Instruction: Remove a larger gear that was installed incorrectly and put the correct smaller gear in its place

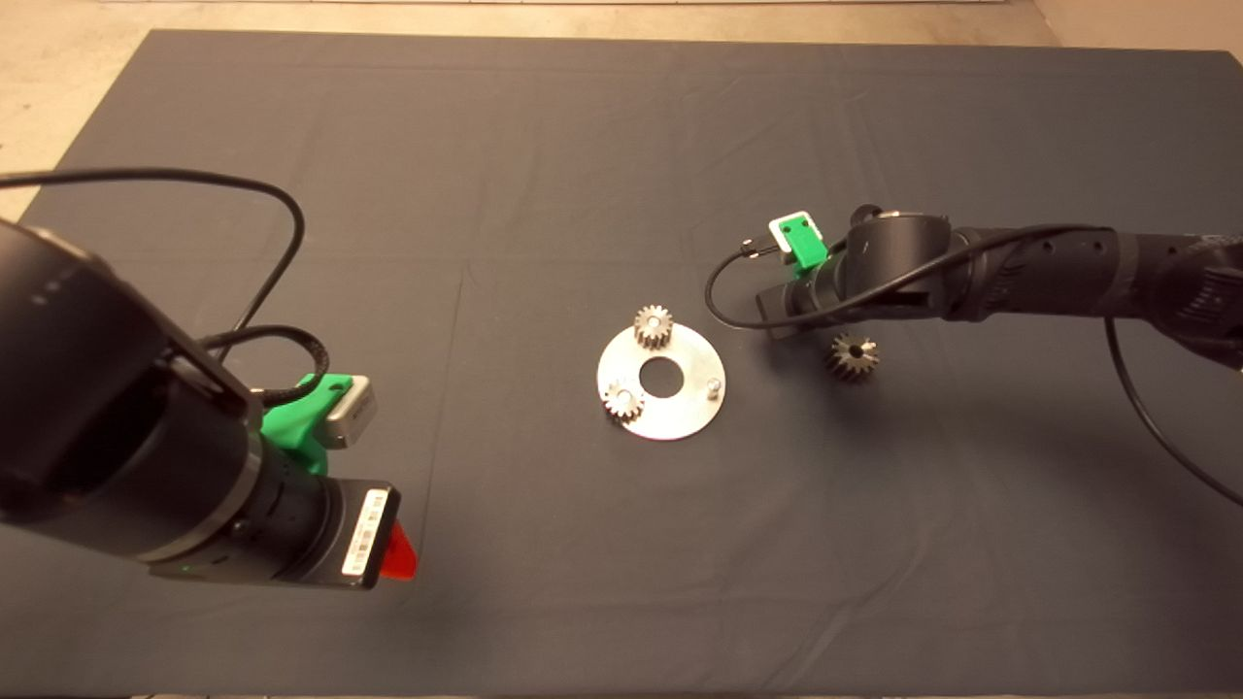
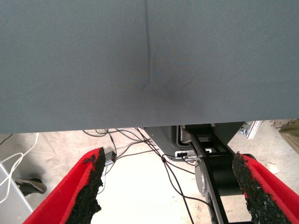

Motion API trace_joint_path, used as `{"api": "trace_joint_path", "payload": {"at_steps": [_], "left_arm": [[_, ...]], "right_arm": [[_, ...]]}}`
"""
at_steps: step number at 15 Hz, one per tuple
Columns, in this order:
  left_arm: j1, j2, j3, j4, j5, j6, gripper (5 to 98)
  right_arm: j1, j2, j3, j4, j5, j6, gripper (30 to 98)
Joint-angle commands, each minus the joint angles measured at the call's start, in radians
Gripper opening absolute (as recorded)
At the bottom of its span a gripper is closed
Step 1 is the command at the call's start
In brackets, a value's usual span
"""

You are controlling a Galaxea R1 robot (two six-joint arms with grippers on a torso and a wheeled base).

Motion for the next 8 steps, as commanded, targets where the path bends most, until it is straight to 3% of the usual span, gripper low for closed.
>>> {"api": "trace_joint_path", "payload": {"at_steps": [1, 8], "left_arm": [[-0.016, 0.0, 0.005, -0.012, 0.132, -0.004, 69.0], [-0.014, 0.0, 0.003, -0.011, 0.132, -0.004, 69.0]], "right_arm": [[0.025, -0.006, 0.02, 0.02, -0.132, 0.006, 43.0], [0.025, -0.012, 0.024, 0.02, -0.132, 0.006, 41.8]]}}
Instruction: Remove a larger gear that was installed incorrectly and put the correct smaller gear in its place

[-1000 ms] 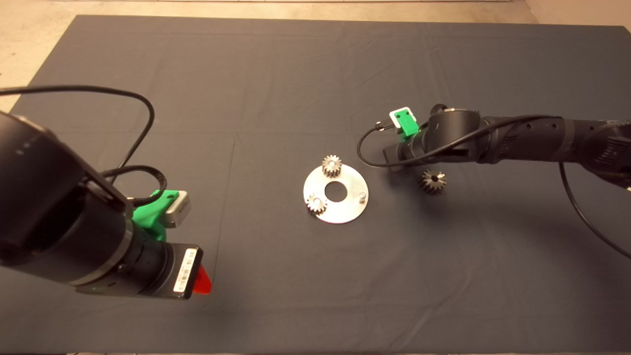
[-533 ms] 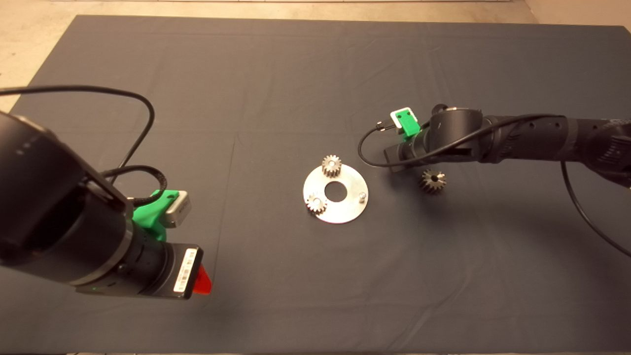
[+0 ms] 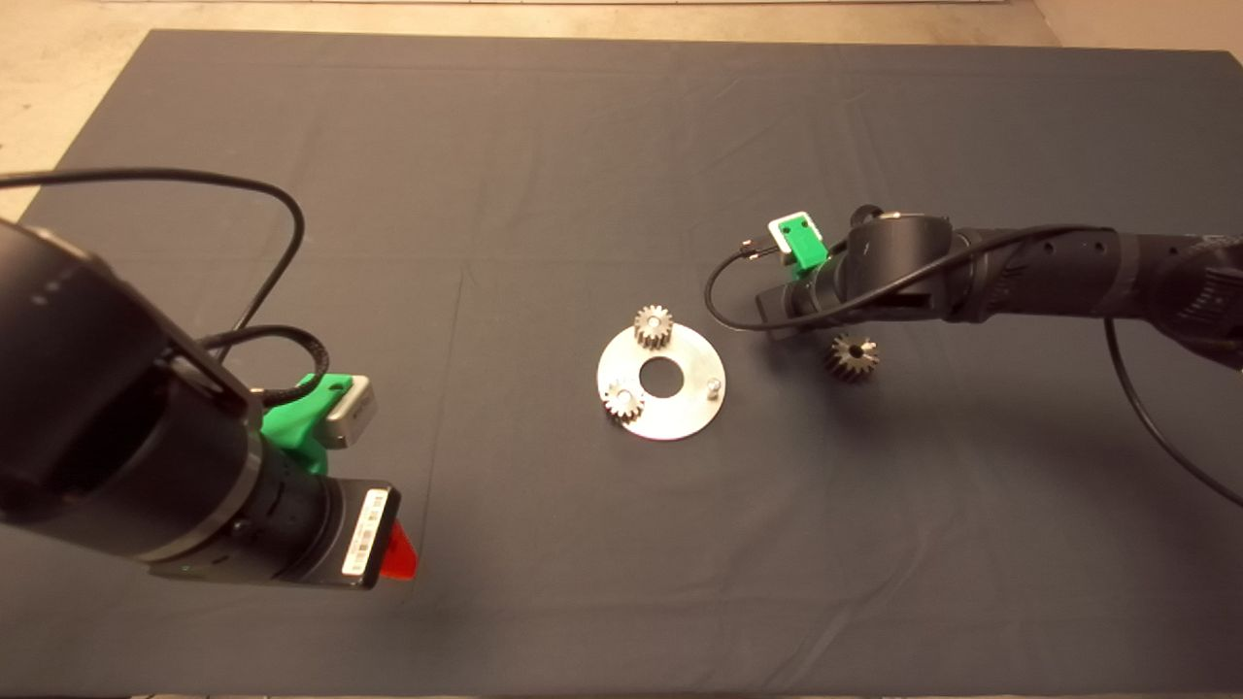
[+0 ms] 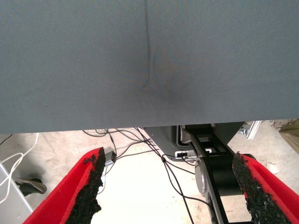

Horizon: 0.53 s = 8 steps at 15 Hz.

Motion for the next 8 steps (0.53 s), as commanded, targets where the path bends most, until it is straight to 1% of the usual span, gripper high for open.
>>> {"api": "trace_joint_path", "payload": {"at_steps": [1, 2, 3, 4, 5, 8], "left_arm": [[-0.014, -0.001, 0.003, -0.012, 0.132, -0.004, 69.0], [-0.014, -0.001, 0.001, -0.011, 0.132, -0.004, 69.0], [-0.014, -0.001, 0.0, -0.011, 0.132, -0.005, 69.0], [-0.014, 0.0, -0.001, -0.011, 0.132, -0.005, 69.0], [-0.015, 0.0, -0.003, -0.011, 0.132, -0.005, 69.0], [-0.014, 0.0, -0.003, -0.01, 0.132, -0.005, 69.0]], "right_arm": [[0.025, -0.013, 0.027, 0.022, -0.131, 0.006, 41.6], [0.028, -0.021, 0.039, 0.023, -0.131, 0.006, 41.1], [0.047, -0.029, 0.061, 0.032, -0.131, 0.008, 41.1], [0.058, -0.031, 0.078, 0.059, -0.131, 0.009, 40.8], [0.07, -0.035, 0.081, 0.08, -0.131, 0.017, 40.2], [0.099, -0.043, 0.097, 0.103, -0.131, 0.023, 38.5]]}}
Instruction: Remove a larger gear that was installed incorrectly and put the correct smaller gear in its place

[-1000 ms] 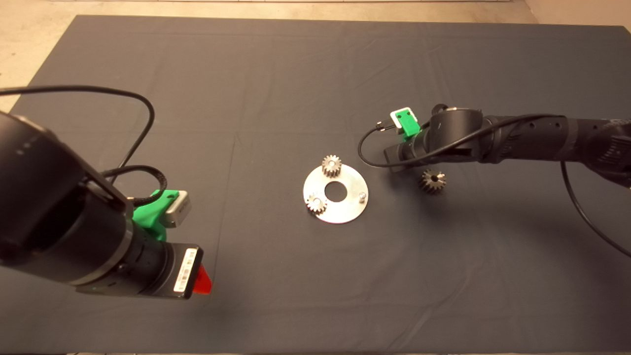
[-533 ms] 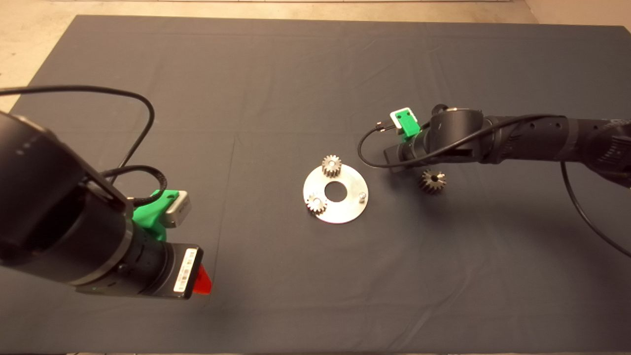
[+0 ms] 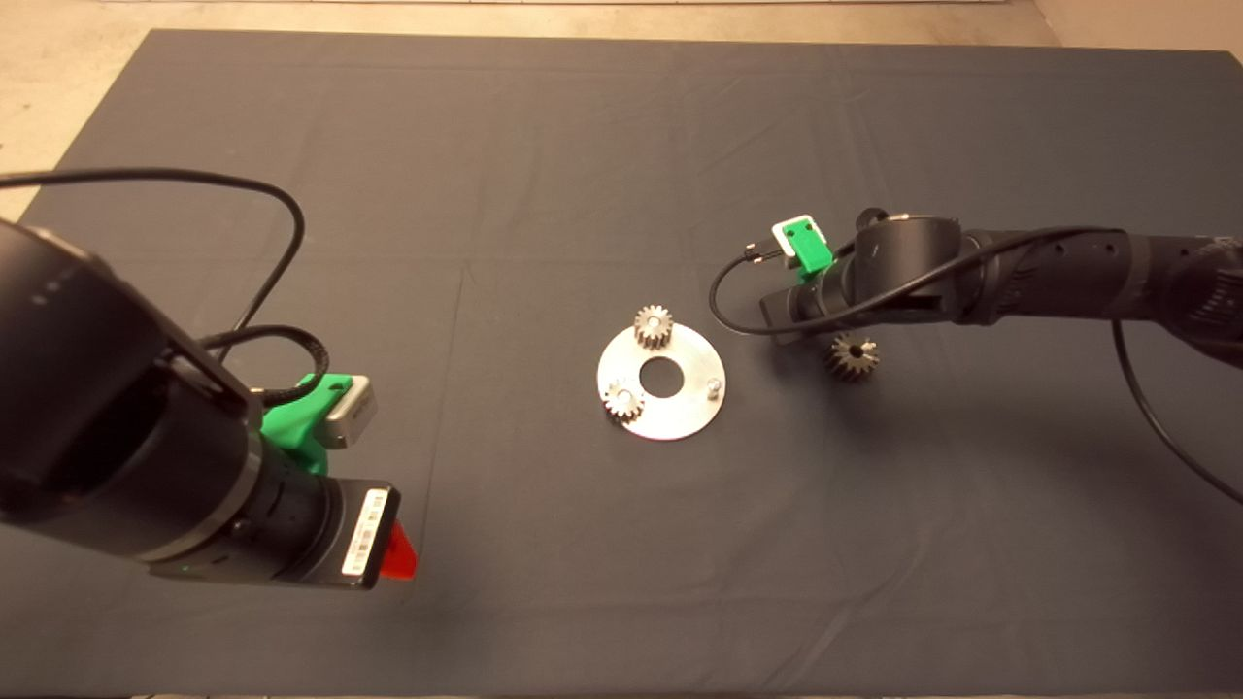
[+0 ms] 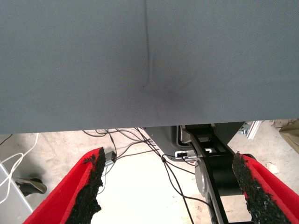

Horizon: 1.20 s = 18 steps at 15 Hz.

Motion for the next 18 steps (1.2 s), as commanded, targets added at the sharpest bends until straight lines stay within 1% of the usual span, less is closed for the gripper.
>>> {"api": "trace_joint_path", "payload": {"at_steps": [1, 4, 7, 9, 14, 16, 18], "left_arm": [[-0.014, 0.0, -0.003, -0.011, 0.132, -0.004, 69.0], [-0.014, 0.0, -0.003, -0.009, 0.132, -0.005, 69.0], [-0.014, -0.001, -0.006, -0.007, 0.132, -0.005, 69.0], [-0.014, -0.001, -0.006, 0.005, 0.132, -0.005, 69.0], [-0.014, -0.014, -0.008, 0.014, 0.132, -0.005, 69.0], [-0.014, -0.034, -0.006, 0.014, 0.132, -0.005, 69.0], [-0.014, -0.056, -0.006, 0.016, 0.132, -0.005, 69.0]], "right_arm": [[0.098, -0.022, 0.06, 0.076, -0.131, 0.023, 38.6], [0.135, -0.026, 0.09, 0.129, -0.131, 0.023, 37.3], [0.179, -0.026, 0.141, 0.193, -0.131, 0.066, 35.5], [0.183, -0.022, 0.191, 0.208, -0.131, 0.096, 34.8], [0.192, -0.004, 0.25, 0.255, -0.131, 0.151, 34.8], [0.198, 0.005, 0.258, 0.295, -0.131, 0.155, 34.8], [0.203, 0.02, 0.26, 0.362, -0.131, 0.155, 34.8]]}}
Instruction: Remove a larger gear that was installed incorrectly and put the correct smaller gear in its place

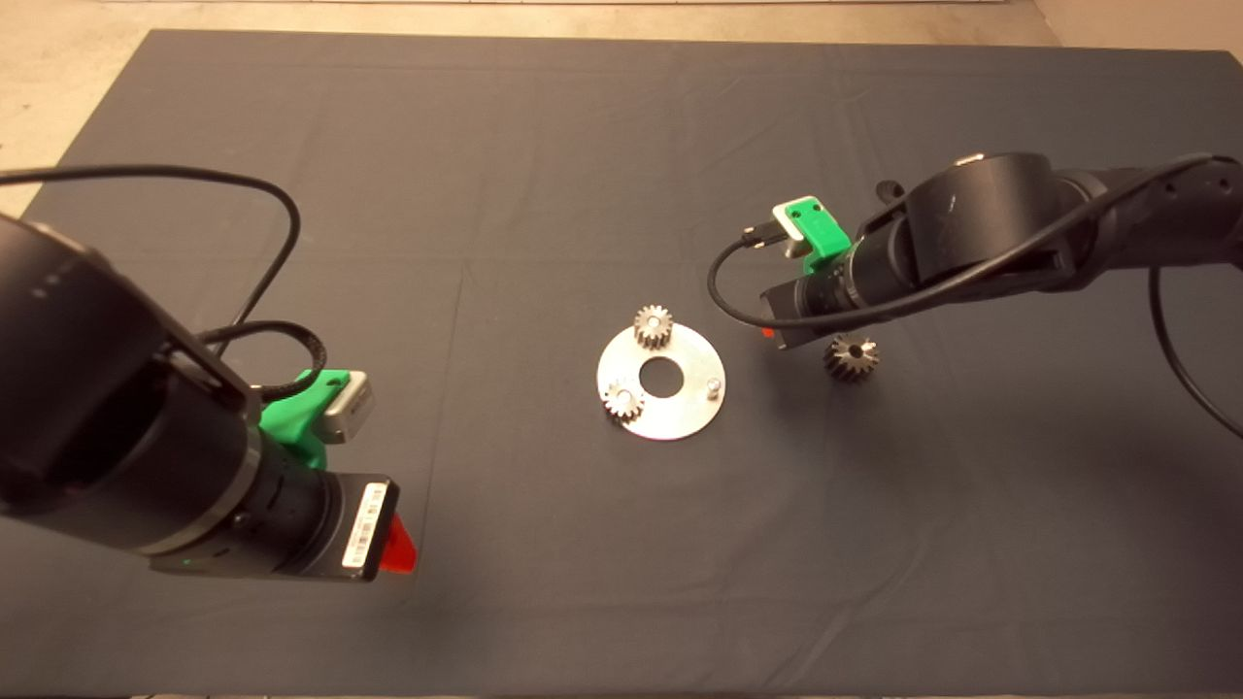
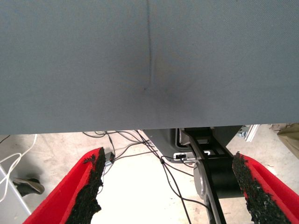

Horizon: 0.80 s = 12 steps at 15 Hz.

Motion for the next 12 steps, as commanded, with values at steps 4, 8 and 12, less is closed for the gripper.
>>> {"api": "trace_joint_path", "payload": {"at_steps": [4, 8, 12], "left_arm": [[-0.014, -0.057, 0.0, 0.024, 0.132, -0.004, 69.0], [-0.014, -0.063, 0.002, 0.035, 0.132, -0.004, 69.0], [-0.014, -0.08, 0.006, 0.045, 0.132, -0.001, 69.0]], "right_arm": [[0.051, 0.099, 0.036, 0.196, -0.118, 0.029, 34.6], [0.047, 0.165, 0.043, 0.218, -0.114, 0.026, 34.3], [0.042, 0.168, 0.043, 0.162, -0.122, 0.028, 34.1]]}}
